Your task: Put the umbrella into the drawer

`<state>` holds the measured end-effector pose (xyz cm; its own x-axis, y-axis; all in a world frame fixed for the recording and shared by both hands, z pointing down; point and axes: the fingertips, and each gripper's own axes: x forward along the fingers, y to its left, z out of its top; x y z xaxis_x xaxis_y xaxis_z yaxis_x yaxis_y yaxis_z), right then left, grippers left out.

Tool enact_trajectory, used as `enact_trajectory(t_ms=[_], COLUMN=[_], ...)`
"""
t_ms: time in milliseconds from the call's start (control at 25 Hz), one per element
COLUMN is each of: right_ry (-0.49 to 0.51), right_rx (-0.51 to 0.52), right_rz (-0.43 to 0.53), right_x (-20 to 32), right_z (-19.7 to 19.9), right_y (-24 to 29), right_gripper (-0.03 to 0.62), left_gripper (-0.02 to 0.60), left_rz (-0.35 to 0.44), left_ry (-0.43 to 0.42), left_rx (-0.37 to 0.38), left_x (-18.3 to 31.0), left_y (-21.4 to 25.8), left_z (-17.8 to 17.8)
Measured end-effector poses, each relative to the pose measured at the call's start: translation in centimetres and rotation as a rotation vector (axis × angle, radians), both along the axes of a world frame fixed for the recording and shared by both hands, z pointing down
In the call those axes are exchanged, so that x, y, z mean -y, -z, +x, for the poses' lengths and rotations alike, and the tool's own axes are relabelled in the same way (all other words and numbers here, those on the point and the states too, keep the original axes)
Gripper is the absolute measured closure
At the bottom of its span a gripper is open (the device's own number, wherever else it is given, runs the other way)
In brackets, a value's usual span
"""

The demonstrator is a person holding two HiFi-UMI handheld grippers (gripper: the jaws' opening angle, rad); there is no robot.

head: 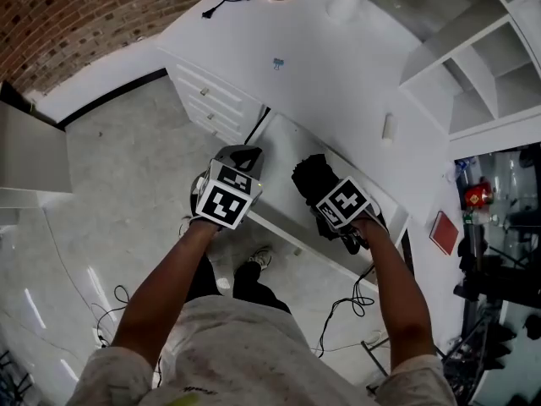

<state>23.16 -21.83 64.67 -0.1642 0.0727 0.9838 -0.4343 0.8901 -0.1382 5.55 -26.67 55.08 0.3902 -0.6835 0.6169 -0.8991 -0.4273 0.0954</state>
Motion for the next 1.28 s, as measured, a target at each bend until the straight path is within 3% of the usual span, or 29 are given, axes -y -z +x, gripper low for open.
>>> enact_trajectory(t_ms=[440,680,840,1280], right_ry=[0.06,0.087,0.095,0.064], right_rx=[-0.095,-0.126,-0.146,-0.127], right_rz=[-0.119,-0.158,-0.184,-0.195], right_x=[-0.3,-0.2,-0.2,0.0], right_z=[0.7,0.8,0.7,0.3], right_y=[-4.2,-6.2,-7.3,-8.7], right_gripper=[0.336,0.336,0.336,0.336], left_gripper=[0.584,0.584,0.584,0.584], left_rz=[-0.009,-0.021,-0.025,-0.029], left_ry=[0.017,0.074,0.091,0.125], left_rx=[0.022,0.005,0.032,0.039], left_x=[-1.2,-1.9,-2.4,-3.4], left_y=[-1.2,-1.9,-2.2,-2.9], left_z=[0.4,0.4,0.2,1.0])
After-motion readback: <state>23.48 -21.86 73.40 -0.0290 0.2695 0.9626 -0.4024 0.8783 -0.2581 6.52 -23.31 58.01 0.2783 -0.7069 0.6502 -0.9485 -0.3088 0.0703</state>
